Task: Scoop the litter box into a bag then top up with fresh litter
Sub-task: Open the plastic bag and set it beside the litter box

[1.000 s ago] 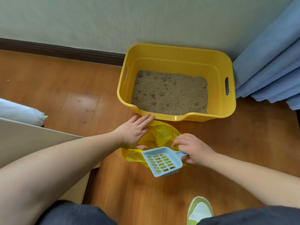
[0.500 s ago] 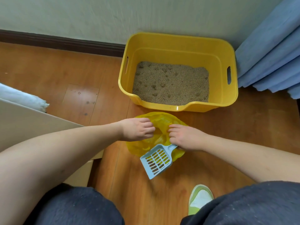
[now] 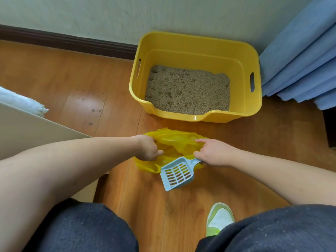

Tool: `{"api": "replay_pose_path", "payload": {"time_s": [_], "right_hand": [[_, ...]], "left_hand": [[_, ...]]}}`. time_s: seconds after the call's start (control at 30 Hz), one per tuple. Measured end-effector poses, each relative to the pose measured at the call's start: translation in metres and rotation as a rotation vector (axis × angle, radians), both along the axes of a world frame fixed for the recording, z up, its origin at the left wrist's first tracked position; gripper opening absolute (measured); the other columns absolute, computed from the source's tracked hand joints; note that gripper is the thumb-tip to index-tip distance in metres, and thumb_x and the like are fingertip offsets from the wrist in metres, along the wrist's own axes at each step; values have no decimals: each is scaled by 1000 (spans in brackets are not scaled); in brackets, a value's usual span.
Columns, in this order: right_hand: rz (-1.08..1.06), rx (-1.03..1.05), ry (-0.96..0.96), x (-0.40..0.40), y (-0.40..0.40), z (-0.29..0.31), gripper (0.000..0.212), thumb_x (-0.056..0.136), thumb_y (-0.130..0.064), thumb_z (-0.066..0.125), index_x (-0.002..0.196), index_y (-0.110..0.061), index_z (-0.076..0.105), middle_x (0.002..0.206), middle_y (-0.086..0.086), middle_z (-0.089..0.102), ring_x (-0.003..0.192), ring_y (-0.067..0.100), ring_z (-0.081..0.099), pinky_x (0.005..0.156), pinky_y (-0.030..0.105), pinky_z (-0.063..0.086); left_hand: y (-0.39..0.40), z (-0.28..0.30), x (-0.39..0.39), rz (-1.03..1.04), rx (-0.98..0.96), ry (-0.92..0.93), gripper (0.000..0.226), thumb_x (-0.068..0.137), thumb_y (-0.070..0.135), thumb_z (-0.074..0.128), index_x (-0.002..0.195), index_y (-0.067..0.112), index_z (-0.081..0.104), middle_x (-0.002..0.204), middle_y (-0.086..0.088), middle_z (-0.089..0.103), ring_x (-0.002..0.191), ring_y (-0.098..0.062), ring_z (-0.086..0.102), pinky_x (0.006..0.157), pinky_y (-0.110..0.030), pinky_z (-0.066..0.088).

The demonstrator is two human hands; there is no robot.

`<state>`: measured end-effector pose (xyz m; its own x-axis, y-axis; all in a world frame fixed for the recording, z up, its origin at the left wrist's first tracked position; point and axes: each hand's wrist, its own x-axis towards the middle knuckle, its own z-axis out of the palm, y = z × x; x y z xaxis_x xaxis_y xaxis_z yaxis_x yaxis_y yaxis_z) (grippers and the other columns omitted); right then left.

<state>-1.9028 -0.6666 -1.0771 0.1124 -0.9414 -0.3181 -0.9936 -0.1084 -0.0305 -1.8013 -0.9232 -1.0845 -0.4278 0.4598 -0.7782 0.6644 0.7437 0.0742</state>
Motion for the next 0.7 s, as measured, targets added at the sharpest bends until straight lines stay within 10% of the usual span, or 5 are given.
{"api": "replay_pose_path", "payload": {"time_s": [0.07, 0.17, 0.43, 0.7], "right_hand": [[-67, 42, -7, -4, 7, -1, 34, 61, -23, 81, 66, -17, 48, 39, 0, 49, 32, 23, 48, 48, 28, 53], [-126, -7, -9, -8, 13, -1, 29, 60, -16, 82, 76, -17, 58, 52, 2, 53, 31, 23, 42, 34, 23, 36], [-50, -183, 3, -9, 7, -6, 32, 85, -19, 47, 108, -17, 69, 90, 0, 68, 61, 20, 61, 58, 27, 44], [80, -163, -101, 43, -31, -7, 44, 93, -18, 30, 120, -7, 64, 120, 11, 66, 115, 24, 61, 99, 36, 48]], "left_hand": [[-8, 2, -4, 37, -57, 11, 38, 106, 27, 27, 141, 13, 34, 102, -14, 66, 102, -38, 56, 83, -40, 49], [-16, 2, -8, -25, -96, 39, 36, 104, 25, 30, 137, 17, 43, 103, -10, 68, 99, -35, 59, 85, -41, 50], [-24, 12, -19, -320, -71, 112, 37, 92, 51, 53, 114, 26, 70, 149, -2, 39, 136, -24, 31, 98, -41, 33], [-7, 17, -19, -316, 22, 143, 73, 81, 80, 41, 111, 21, 71, 128, -2, 57, 123, -24, 44, 103, -46, 30]]}}
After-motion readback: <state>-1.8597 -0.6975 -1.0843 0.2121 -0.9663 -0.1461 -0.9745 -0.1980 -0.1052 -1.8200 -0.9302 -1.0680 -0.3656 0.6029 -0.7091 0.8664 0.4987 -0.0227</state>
